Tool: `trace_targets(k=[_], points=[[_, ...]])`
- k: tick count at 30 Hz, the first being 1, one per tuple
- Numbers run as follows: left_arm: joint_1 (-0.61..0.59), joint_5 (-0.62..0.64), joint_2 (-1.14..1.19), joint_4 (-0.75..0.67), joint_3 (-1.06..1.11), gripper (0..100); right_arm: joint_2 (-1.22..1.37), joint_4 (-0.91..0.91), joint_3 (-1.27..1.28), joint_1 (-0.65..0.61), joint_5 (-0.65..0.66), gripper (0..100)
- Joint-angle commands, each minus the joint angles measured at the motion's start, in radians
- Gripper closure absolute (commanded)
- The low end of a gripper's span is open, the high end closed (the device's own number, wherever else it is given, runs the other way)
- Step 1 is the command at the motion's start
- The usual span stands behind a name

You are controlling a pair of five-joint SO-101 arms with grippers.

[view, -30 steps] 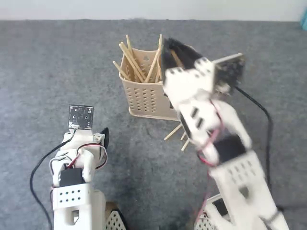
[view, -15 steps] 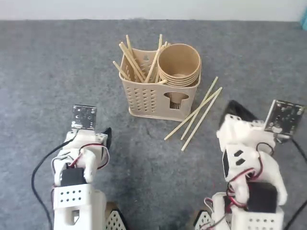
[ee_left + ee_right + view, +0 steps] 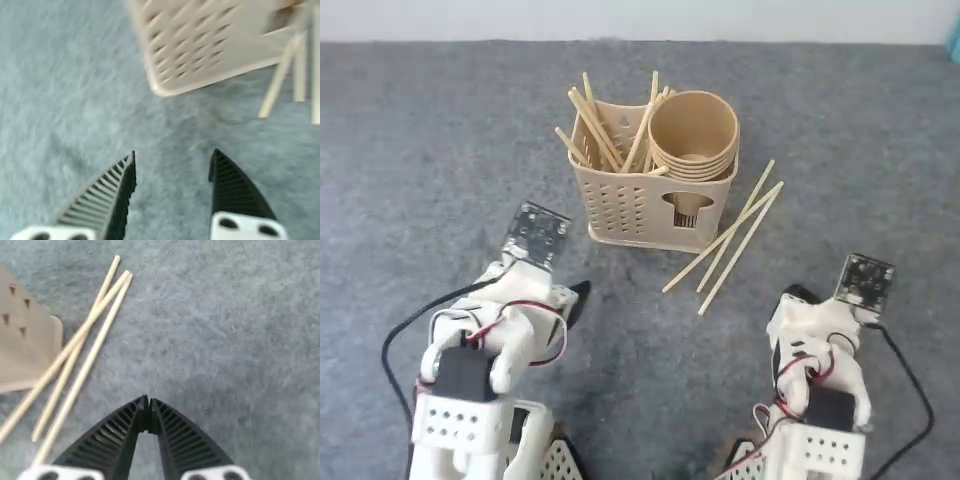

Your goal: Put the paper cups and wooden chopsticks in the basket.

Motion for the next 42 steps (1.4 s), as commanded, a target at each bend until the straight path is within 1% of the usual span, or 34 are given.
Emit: trace_targets(k=[1,5,8,11,16,20,24,27,30,32,35,39,42], points=[[0.132,0.015,0.133,0.044,-0.154,77,-0.016,-0.01,0.02,0.016,0.014,99.1],[0.235,0.055,0.451,0.015,-0.274,77,-0.016,-0.01,0.02,0.018,0.014,99.1],[0.322,0.063,0.674,-0.014,-0.378,78,-0.016,-0.01,0.02,0.022,0.014,99.1],[0.377,0.106,0.819,-0.084,-0.446,78,-0.016,-0.01,0.02,0.024,0.015,99.1],[0.425,0.173,0.937,-0.265,-0.417,78,-0.016,-0.01,0.02,0.024,0.015,99.1],[0.451,0.213,0.996,-0.448,-0.309,78,-0.016,-0.01,0.02,0.024,0.015,99.1],[0.45,0.227,1.033,-0.666,-0.183,78,-0.016,-0.01,0.02,0.024,0.015,99.1],[0.453,0.224,1.022,-0.784,-0.134,84,-0.016,-0.01,0.02,0.024,0.015,99.1],[0.463,0.222,1.028,-0.821,-0.131,90,-0.016,-0.01,0.02,0.024,0.017,99.1],[0.476,0.222,1.04,-0.829,-0.133,91,-0.016,-0.01,0.02,0.024,0.04,99.1],[0.48,0.222,1.056,-0.827,-0.139,91,-0.016,-0.008,0.02,0.024,0.074,99.1],[0.482,0.221,1.056,-0.812,-0.14,91,-0.016,0.008,0.02,0.021,0.078,99.1],[0.5,0.221,1.059,-0.806,-0.14,85,-0.016,0.008,0.02,0.021,0.078,99.1]])
